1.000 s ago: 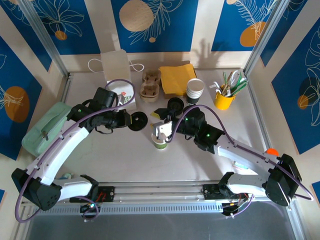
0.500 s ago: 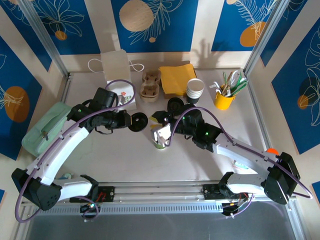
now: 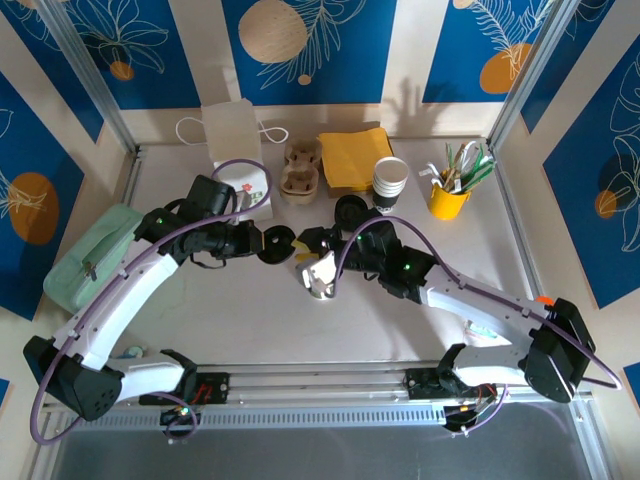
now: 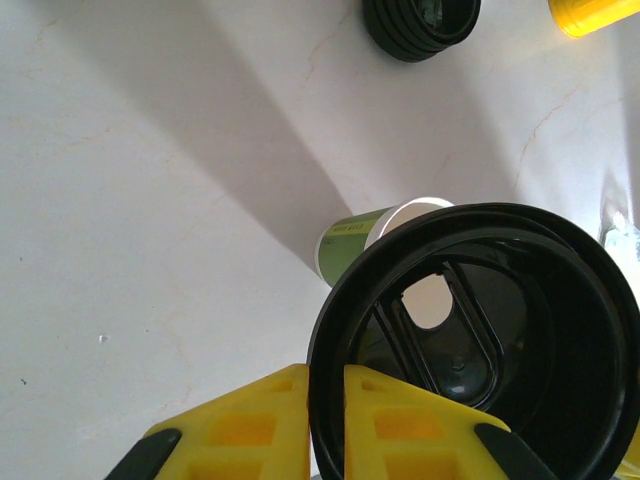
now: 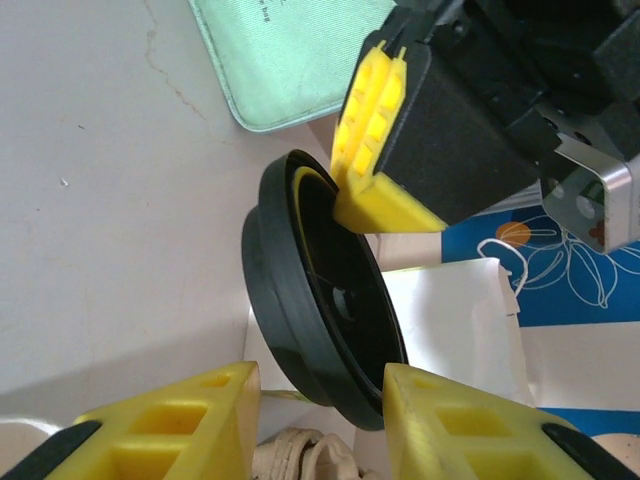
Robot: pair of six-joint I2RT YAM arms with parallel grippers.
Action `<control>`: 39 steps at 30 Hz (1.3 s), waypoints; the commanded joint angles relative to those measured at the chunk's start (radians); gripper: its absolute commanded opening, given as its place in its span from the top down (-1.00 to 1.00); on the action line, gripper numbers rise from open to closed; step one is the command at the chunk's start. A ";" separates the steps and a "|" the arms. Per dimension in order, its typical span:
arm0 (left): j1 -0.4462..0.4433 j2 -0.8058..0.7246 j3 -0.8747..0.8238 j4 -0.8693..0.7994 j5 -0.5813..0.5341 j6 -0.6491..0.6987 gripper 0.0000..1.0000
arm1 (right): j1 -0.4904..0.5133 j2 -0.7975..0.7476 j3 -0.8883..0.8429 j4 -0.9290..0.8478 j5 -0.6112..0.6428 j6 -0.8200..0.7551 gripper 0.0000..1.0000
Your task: Pack the takeout coffee
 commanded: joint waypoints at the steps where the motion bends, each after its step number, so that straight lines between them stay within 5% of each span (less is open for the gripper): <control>1: 0.007 -0.009 -0.010 -0.012 0.020 0.016 0.73 | 0.013 0.013 0.032 0.002 -0.005 -0.018 0.25; 32: 0.005 -0.029 -0.023 0.002 0.041 0.007 0.73 | 0.030 0.053 0.072 -0.062 0.063 -0.072 0.47; 39: 0.005 -0.042 -0.025 0.010 0.055 0.004 0.71 | 0.035 0.056 0.083 -0.074 0.067 -0.064 0.70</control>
